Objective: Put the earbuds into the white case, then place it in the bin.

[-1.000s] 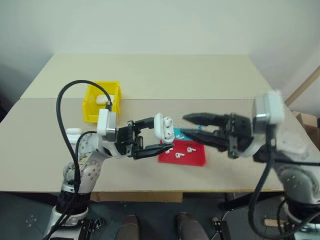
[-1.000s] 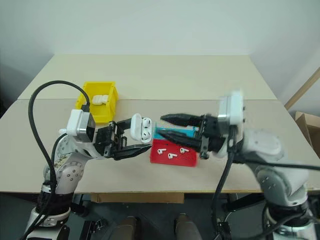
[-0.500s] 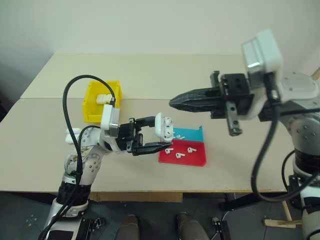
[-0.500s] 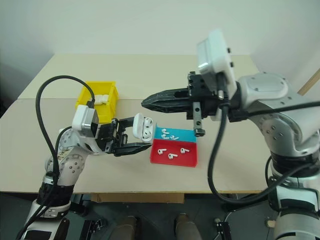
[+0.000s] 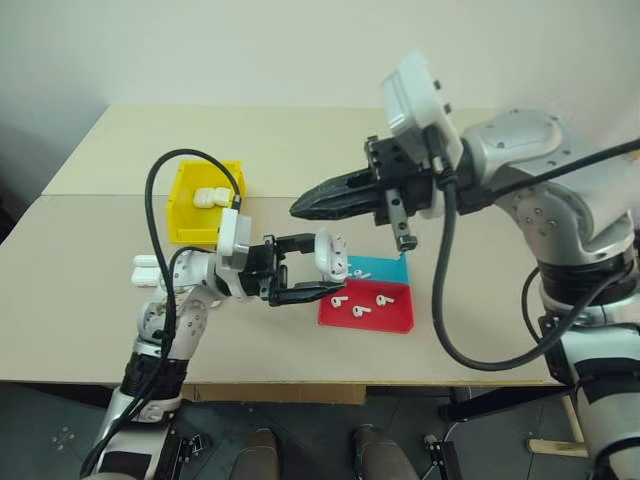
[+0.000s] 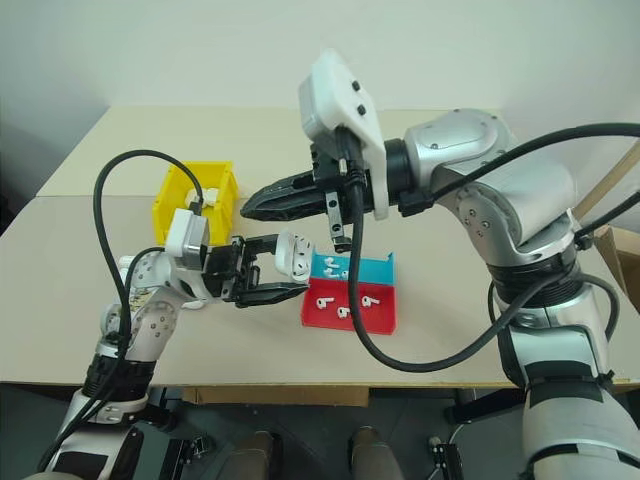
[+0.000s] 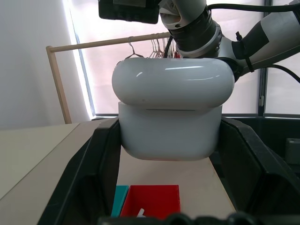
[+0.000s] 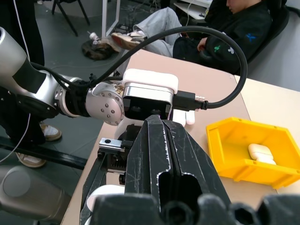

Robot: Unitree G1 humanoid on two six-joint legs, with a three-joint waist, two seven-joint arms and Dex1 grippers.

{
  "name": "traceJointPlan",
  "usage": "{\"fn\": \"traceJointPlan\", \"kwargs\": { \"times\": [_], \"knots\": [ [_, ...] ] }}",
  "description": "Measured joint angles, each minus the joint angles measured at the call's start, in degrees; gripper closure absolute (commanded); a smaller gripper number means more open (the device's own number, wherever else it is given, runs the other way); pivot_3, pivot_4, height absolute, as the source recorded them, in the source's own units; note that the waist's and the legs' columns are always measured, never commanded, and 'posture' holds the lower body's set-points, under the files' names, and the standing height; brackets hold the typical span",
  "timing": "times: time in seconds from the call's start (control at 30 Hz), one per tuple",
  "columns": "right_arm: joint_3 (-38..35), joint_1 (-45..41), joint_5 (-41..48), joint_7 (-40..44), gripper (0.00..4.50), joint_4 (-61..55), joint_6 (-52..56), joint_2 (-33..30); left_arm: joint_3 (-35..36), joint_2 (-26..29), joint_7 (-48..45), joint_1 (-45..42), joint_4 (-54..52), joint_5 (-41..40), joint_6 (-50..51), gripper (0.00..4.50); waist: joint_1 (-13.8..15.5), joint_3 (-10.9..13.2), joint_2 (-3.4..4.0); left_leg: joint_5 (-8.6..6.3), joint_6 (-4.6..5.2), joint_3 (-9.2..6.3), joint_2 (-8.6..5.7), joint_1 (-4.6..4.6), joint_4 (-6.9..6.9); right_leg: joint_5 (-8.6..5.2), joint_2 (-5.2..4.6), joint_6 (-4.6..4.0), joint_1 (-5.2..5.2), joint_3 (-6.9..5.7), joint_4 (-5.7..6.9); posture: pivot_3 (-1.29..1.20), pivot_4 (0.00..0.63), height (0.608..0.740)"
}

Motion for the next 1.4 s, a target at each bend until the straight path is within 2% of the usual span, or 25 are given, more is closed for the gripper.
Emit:
{"fn": "traceJointPlan", "kwargs": {
  "times": [0.37, 0.77, 1.0, 1.13, 1.4],
  "knots": [
    [2.78, 1.11, -6.68, 4.47, 4.49, -0.1, -1.36, -0.42, 0.19, -0.02, 0.09, -0.04, -0.39, -0.15, 0.02, 1.72, -0.03, 0.0, 0.0, 0.0, 0.0, -0.01, 0.0, 0.01, 0.01, 0.0, 0.0, 0.0, 0.0, -0.01, 0.02, 0.0, 0.15, 0.74],
    [-1.33, 4.99, -7.41, 6.68, 4.49, -1.38, -2.29, -4.24, 0.83, -0.5, 0.67, -0.08, -0.59, -0.42, 0.0, 1.72, -0.02, 0.01, 0.01, 0.0, 0.0, -0.01, -0.01, 0.0, 0.01, 0.0, -0.01, 0.0, 0.0, 0.0, 0.02, 0.0, 0.15, 0.74],
    [-11.98, 4.75, -1.02, 3.34, 4.49, -1.49, 0.01, -4.3, 1.51, -1.58, 0.65, -0.13, -1.16, -2.74, 0.17, 1.72, 0.02, 0.01, 0.0, 0.0, 0.0, -0.01, -0.01, 0.0, 0.01, 0.01, -0.02, 0.0, 0.01, 0.0, 0.02, 0.0, 0.15, 0.74],
    [-15.95, 8.43, 1.04, -0.37, 4.49, -3.54, 1.17, -4.42, 2.76, -1.24, 0.72, -0.07, -4.07, -6.17, 1.95, 1.72, 0.02, 0.01, 0.0, 0.0, 0.0, -0.02, -0.01, -0.01, 0.01, 0.0, -0.01, 0.0, 0.02, 0.0, 0.01, 0.0, 0.15, 0.74],
    [-18.04, 18.52, 2.87, -8.94, 4.49, -8.4, 2.95, -3.78, 3.6, -0.41, 2.5, 2.72, -7.7, -8.43, 3.94, 1.72, 0.0, 0.01, 0.0, 0.0, 0.0, -0.02, -0.01, 0.0, 0.03, 0.01, -0.01, 0.0, 0.03, 0.0, 0.02, 0.0, 0.15, 0.74]
  ]
}}
